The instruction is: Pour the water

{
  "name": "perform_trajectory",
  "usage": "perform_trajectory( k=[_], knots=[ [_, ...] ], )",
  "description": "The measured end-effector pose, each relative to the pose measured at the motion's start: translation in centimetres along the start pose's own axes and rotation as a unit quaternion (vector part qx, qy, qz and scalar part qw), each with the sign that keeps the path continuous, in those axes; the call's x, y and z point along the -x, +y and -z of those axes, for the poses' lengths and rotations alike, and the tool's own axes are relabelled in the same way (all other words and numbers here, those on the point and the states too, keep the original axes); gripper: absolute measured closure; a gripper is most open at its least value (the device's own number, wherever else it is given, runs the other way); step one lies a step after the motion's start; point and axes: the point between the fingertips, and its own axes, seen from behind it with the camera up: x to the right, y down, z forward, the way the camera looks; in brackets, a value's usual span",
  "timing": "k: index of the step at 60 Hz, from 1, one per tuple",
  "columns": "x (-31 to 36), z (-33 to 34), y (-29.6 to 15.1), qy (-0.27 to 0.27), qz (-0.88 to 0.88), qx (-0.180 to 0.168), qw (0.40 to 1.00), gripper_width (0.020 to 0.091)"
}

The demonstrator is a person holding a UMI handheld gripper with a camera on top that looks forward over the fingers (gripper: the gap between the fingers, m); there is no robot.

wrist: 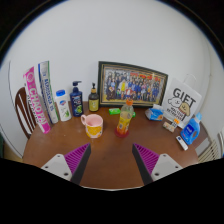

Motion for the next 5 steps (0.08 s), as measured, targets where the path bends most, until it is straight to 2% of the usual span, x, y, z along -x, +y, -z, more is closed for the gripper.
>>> perform_trajectory(
  k=[5],
  knots=[
    [0.12,0.4,-0.39,0.002,-0.005,-0.008,1.0,0.0249]
  ],
)
